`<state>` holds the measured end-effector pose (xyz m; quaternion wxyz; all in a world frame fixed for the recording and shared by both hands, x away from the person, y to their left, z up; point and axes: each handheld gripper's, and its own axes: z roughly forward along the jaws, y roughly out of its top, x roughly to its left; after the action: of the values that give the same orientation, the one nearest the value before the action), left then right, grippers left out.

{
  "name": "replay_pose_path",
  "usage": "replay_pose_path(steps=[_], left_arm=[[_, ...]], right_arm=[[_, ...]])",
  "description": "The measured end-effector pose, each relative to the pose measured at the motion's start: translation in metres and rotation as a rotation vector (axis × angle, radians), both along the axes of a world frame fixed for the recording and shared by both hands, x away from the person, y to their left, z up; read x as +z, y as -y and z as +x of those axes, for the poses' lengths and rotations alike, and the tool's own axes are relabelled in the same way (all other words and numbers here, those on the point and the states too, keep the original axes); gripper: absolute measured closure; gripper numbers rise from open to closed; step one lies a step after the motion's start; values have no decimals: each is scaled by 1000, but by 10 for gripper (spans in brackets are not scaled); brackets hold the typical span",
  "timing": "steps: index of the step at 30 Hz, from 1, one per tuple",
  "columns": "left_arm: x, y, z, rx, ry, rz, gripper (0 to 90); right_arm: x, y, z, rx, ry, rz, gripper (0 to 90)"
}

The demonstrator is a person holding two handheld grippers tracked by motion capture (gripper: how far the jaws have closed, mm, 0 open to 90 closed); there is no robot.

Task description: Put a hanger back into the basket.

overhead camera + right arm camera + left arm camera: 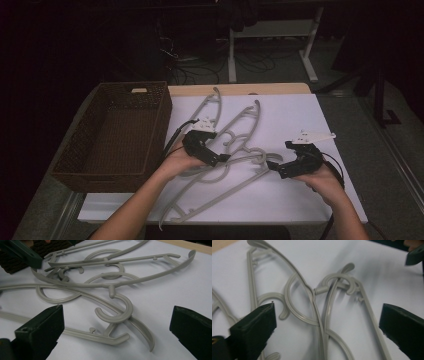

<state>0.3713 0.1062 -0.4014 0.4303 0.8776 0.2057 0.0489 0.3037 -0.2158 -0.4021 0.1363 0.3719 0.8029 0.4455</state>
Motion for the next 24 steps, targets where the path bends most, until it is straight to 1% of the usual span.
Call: replay_pose_path(steps=[2, 3, 6, 7, 8, 9, 14, 15, 18, 20, 21, 24], left_arm=[[-4, 3, 2, 0, 0, 17, 49], [-8, 7, 5, 17, 6, 23, 71], [-12, 10, 8, 21, 2, 32, 122], [-17, 13, 9, 18, 2, 56, 138], [-17, 13, 9, 18, 2, 56, 141], [-22, 15, 9, 19, -1, 81, 148], [-29, 15, 13, 37, -11, 87, 256], [-31, 14, 15, 43, -23, 90, 278], [-33, 13, 16, 43, -31, 100, 336], [-34, 14, 16, 45, -26, 107, 371], [-36, 14, 15, 46, -13, 122, 388], [-38, 15, 15, 45, -14, 131, 434]], right_arm=[[0, 0, 0, 0, 3, 4, 0], [0, 0, 0, 2, 2, -2, 0], [-1, 0, 1, 3, 1, 0, 0], [-1, -1, 2, 6, -2, -4, 0], [-1, -2, 2, 7, -1, -5, 0], [-1, -2, 2, 6, 0, -3, 0], [-1, -3, 1, 8, -2, -10, 0], [-1, -2, 0, 6, 3, -7, 0], [0, -1, 0, 3, 3, -6, 0], [-1, -1, 1, 5, -1, -7, 0], [-1, -1, 1, 6, -1, -9, 0], [-2, -2, 1, 9, -3, -14, 0]])
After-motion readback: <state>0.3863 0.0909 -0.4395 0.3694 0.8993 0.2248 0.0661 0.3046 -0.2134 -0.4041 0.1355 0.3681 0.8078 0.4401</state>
